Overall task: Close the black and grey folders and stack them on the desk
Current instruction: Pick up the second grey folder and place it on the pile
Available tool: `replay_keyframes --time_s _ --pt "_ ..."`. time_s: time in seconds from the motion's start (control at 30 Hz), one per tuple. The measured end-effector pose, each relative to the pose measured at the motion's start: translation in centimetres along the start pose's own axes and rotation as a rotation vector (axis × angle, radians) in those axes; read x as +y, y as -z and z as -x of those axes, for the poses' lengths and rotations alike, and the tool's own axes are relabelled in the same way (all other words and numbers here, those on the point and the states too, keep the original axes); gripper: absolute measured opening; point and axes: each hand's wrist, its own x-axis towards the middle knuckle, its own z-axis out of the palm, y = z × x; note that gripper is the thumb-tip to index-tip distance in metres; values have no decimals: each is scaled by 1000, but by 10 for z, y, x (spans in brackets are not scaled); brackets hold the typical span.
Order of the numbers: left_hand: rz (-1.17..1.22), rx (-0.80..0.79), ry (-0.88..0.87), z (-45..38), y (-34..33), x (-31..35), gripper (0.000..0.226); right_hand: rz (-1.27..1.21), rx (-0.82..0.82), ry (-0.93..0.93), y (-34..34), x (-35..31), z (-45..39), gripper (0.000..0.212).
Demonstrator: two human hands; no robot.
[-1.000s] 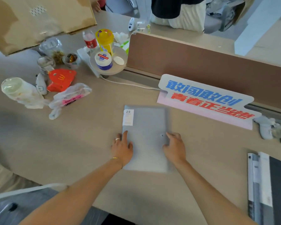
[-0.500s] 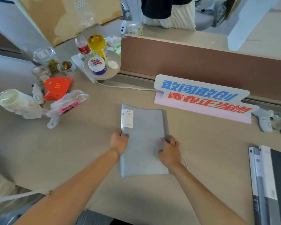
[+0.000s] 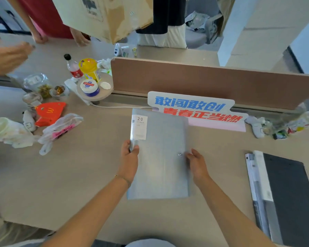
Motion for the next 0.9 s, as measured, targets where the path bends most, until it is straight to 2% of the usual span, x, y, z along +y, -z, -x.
replay_keyframes --time_s 0.07,0.1,0.17,0.3,0.5,0.6,0.7,0.8,0.9 --pt "1 -47 -1 11 -16 4 17 -3 10 106 25 -15 16 12" --pt "-4 -57 -2 17 -25 5 17 11 23 160 37 -23 26 5" --pt "19 -75 -5 29 -48 8 18 42 51 250 65 -36 43 11" --pt "54 -138 2 53 -104 7 8 65 132 316 129 -55 67 3" --pt "82 -300 30 103 -196 -4 18 118 261 391 234 -55 76 22" --pt "76 -367 52 131 -241 -10 19 168 364 374 286 -45 74 25" --pt "42 -414 96 154 -285 -21 18 237 465 342 335 -33 70 41" --pt "7 -448 170 176 -326 -39 17 342 585 354 380 -20 69 43" --pt "-125 -443 186 195 -360 -58 10 421 677 364 418 -7 63 42"
